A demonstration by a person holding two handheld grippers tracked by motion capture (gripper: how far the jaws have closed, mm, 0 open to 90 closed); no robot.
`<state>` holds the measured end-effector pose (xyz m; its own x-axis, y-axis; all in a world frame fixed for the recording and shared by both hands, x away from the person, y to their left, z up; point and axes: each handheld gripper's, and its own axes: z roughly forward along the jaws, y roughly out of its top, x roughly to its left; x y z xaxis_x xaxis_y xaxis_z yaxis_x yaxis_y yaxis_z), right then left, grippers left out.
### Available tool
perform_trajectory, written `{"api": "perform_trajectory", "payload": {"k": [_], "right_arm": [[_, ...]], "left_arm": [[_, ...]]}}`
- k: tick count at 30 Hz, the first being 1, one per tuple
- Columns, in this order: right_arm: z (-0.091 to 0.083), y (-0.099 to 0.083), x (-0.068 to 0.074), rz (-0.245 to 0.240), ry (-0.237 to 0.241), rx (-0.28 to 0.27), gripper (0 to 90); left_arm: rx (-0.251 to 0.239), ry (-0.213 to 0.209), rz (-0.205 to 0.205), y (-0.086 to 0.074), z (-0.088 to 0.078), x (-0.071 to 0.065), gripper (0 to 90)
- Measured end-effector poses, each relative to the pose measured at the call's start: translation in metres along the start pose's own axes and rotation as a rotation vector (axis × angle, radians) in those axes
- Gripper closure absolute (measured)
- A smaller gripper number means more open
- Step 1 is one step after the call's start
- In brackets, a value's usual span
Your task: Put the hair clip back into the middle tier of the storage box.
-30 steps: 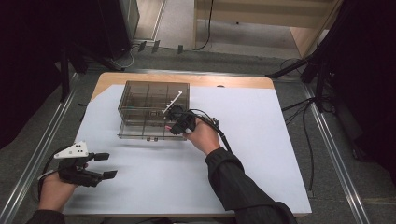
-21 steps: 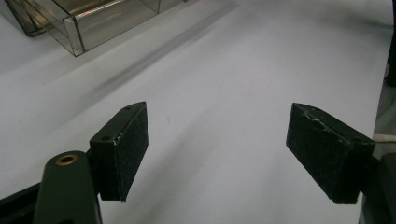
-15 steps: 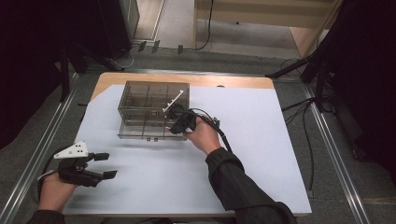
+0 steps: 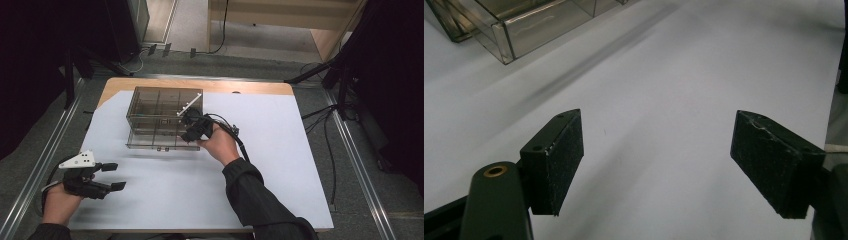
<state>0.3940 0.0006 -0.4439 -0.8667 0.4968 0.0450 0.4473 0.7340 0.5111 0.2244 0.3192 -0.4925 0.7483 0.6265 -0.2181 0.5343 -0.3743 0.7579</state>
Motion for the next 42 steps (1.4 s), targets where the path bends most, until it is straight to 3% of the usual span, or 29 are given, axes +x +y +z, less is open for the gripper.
{"api": "perform_trajectory", "payload": {"k": [17,42], "right_arm": [[-0.019,-0.014,-0.004,0.039,0.003,-0.061,57.6],[-0.046,-0.048,-0.017,0.088,-0.006,-0.129,53.0]], "left_arm": [[0.006,-0.012,0.013,0.006,0.006,0.001,22.2],[0.011,-0.029,0.015,0.014,0.016,0.009,22.1]]}}
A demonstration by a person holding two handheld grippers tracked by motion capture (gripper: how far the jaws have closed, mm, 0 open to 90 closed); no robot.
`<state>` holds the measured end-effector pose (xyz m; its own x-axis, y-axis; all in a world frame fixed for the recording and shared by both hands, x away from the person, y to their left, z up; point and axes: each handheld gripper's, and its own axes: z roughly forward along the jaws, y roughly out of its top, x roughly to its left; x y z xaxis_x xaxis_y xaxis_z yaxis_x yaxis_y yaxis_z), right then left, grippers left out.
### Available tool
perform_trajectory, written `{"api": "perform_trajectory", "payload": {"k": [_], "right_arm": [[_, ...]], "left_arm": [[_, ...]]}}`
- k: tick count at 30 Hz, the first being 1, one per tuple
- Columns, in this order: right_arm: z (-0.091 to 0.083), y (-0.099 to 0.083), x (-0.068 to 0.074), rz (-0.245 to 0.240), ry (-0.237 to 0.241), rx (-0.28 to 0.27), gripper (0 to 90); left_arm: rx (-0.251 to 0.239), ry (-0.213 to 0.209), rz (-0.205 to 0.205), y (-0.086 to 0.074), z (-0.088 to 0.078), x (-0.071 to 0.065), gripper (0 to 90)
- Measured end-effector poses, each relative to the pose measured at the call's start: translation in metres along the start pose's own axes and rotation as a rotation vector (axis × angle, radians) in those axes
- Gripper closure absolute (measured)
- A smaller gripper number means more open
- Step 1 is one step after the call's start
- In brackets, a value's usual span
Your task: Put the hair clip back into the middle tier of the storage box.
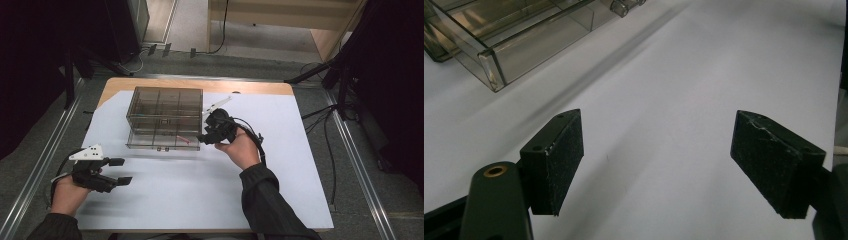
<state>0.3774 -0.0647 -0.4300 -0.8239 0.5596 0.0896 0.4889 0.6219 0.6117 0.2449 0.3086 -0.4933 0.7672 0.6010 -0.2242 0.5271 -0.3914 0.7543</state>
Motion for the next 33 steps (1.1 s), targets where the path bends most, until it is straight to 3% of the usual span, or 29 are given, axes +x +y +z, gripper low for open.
{"api": "perform_trajectory", "payload": {"k": [6,24,33], "right_arm": [[-0.007,-0.008,-0.009,0.050,0.004,-0.009,48.8],[-0.017,-0.034,-0.025,0.071,-0.033,-0.029,44.5],[-0.024,-0.057,-0.037,0.117,-0.057,-0.053,44.2]], "left_arm": [[0.004,-0.007,0.004,0.002,0.002,0.002,22.1],[0.005,-0.020,0.004,0.006,0.005,0.005,21.9],[-0.004,-0.020,0.005,0.008,0.006,0.006,21.9]]}}
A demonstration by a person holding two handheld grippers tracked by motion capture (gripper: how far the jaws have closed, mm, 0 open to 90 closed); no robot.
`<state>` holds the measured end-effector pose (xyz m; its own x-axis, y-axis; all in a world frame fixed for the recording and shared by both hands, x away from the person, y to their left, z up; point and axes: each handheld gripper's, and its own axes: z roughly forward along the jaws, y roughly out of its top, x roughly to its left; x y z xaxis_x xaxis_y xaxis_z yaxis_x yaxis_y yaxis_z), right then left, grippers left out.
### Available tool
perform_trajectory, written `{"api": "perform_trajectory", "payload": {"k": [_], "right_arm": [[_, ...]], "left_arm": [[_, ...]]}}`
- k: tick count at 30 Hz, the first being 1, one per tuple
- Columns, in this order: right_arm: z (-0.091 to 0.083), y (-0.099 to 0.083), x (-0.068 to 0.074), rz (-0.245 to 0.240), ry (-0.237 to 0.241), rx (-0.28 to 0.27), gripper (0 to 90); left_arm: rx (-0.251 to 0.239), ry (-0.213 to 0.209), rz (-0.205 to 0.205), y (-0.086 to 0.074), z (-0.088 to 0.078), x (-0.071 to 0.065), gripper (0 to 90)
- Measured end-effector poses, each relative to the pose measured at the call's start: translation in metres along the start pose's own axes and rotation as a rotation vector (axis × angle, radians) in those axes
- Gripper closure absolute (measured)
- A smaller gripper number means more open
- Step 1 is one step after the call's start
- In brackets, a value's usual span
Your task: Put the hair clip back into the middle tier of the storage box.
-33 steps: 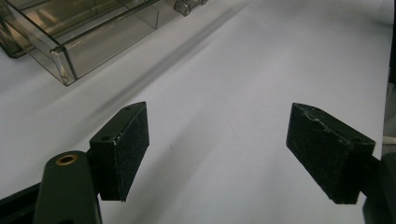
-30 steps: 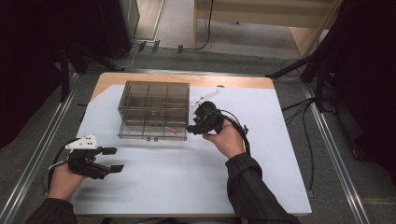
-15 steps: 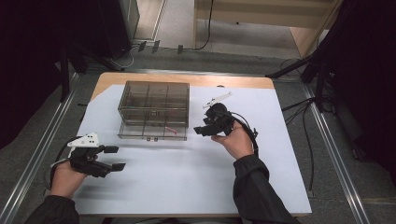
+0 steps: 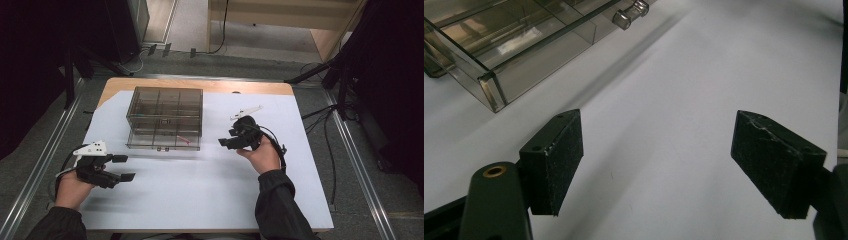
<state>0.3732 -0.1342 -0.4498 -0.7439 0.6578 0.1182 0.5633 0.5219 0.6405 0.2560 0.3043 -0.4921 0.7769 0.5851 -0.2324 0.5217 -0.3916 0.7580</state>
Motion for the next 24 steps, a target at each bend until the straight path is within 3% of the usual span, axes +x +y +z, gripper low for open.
{"api": "perform_trajectory", "payload": {"k": [7,24], "right_arm": [[-0.0017,-0.0060,-0.0045,0.013,-0.016,0.001,44.0],[0.0064,-0.0072,-0.0052,-0.016,-0.023,0.016,42.7]], "left_arm": [[0.003,-0.002,0.007,0.0012,0.0018,0.0001,21.8],[0.002,-0.006,0.005,0.0012,0.0038,-0.0005,21.7]]}}
